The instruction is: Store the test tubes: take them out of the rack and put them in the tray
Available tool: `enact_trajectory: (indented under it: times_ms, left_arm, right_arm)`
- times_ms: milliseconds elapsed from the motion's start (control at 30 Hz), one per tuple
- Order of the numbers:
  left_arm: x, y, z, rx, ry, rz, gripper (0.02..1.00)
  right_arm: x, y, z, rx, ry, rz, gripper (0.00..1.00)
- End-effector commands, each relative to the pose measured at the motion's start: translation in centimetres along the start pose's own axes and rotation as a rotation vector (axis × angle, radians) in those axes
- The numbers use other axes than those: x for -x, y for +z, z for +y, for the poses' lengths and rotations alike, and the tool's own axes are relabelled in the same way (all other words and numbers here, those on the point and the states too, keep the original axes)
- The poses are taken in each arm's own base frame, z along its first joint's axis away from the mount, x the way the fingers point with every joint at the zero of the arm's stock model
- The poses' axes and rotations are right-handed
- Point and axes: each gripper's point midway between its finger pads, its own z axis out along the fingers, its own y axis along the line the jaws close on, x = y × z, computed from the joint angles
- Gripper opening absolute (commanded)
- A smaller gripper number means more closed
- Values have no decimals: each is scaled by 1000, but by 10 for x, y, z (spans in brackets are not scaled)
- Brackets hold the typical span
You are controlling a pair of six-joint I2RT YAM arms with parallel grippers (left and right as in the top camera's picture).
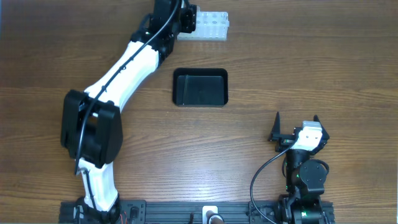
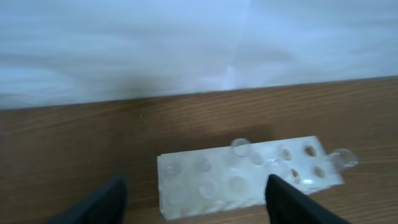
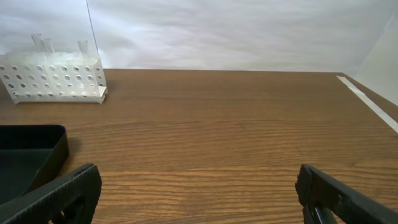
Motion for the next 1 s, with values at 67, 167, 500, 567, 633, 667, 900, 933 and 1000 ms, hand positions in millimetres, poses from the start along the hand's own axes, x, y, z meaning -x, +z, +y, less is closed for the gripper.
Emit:
enact_trajectory:
  times_ms: [67, 167, 500, 567, 633, 667, 900, 933, 1000]
  left_arm:
    - [-18, 25, -4, -91, 90, 11, 768]
    - [-21, 32, -4, -94, 113, 4, 772]
    - [-31, 54, -4, -105, 113, -26, 776]
    - [-32, 58, -5, -108, 113, -31, 776]
    - [-33, 62, -6, -109, 113, -32, 776]
    - [-33, 65, -6, -110, 113, -32, 776]
    - [-34, 73, -9, -125, 112, -54, 779]
    - [-33, 74, -10, -127, 112, -60, 779]
    - [-32, 75, -11, -135, 111, -72, 779]
  right_arm:
    - [-3, 0, -1, -1, -4, 4, 991]
    - [-3, 0, -1, -1, -4, 4, 993]
    - [-3, 0, -1, -1, -4, 4, 991]
    - [-3, 0, -1, -1, -4, 4, 991]
    - [-3, 0, -1, -1, -4, 4, 991]
    - [-3, 0, -1, -1, -4, 4, 991]
    - [-3, 0, -1, -1, -4, 4, 993]
    - [-3, 0, -1, -1, -4, 4, 993]
    - [-3, 0, -1, -1, -4, 4, 991]
